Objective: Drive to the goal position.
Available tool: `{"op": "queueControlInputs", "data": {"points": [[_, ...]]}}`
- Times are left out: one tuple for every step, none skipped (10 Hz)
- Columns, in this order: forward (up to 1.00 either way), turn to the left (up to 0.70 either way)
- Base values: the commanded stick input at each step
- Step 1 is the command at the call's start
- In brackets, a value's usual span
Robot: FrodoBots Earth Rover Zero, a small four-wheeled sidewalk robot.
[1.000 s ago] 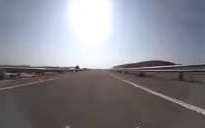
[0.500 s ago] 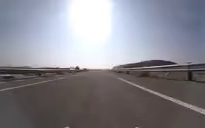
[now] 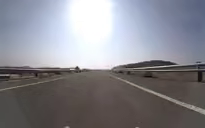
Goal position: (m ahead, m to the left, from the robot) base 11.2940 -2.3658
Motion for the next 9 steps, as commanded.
{"op": "queueControlInputs", "data": {"points": [[1.0,0.0],[1.0,0.0],[1.0,0.0],[1.0,0.0],[1.0,0.0],[1.0,0.0],[1.0,0.0],[1.0,0.04],[1.0,0.12]]}}
